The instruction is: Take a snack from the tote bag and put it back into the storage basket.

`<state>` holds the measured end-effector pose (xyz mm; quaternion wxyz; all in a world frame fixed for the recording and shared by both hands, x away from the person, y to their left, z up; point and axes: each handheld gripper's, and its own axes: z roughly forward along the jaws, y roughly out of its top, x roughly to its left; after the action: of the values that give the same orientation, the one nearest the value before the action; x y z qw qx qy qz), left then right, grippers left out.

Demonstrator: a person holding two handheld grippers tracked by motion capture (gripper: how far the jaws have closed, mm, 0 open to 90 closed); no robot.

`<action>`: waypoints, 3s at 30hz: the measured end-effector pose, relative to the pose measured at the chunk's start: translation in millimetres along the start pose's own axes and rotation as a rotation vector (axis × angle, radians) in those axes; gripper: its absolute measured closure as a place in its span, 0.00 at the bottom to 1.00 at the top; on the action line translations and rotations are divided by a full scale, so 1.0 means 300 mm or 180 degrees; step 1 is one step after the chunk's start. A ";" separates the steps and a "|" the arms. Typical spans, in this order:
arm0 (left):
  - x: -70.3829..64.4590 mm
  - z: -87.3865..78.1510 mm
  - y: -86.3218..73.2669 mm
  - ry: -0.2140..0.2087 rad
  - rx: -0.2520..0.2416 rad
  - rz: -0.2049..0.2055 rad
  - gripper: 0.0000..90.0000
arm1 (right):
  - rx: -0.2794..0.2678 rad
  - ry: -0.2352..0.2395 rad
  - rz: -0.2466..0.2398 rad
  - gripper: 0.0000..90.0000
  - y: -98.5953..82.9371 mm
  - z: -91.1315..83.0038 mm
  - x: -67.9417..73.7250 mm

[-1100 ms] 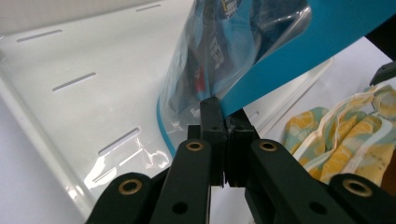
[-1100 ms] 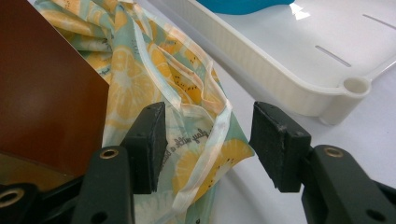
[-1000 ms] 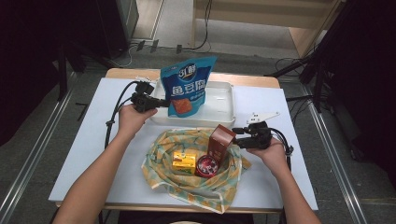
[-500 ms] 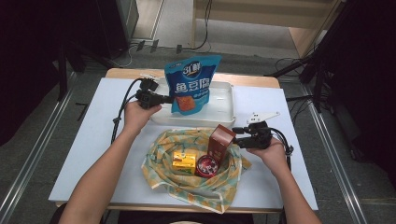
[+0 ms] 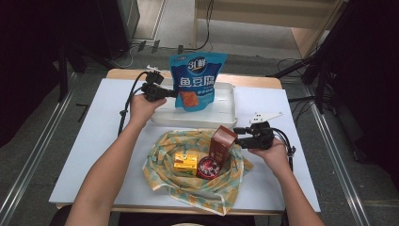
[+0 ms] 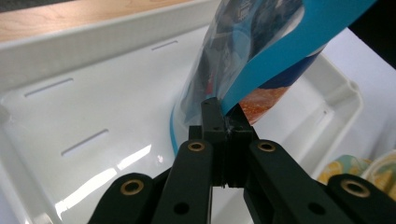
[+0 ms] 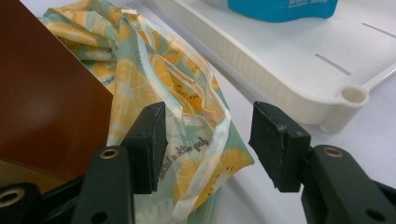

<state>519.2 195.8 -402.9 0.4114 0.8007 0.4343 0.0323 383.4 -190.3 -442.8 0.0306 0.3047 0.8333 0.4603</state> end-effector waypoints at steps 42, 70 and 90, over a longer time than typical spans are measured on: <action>0.078 -0.027 0.007 -0.0130 0.0059 -0.0064 0.82 | -0.0154 -0.0056 0.0033 0.53 -0.023 -0.057 0.027; -0.048 -0.133 -0.089 -0.0480 0.0153 0.0169 0.56 | -0.0064 -0.0175 0.0132 0.51 -0.042 -0.090 0.075; -0.117 -0.199 -0.165 -0.0545 0.0132 0.0346 0.49 | -0.0024 -0.0147 0.0128 0.48 -0.035 -0.089 0.085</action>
<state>439.9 222.1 -386.7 0.4281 0.8312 0.3540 -0.0230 348.9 -200.7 -430.0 0.0416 0.3319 0.8243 0.4568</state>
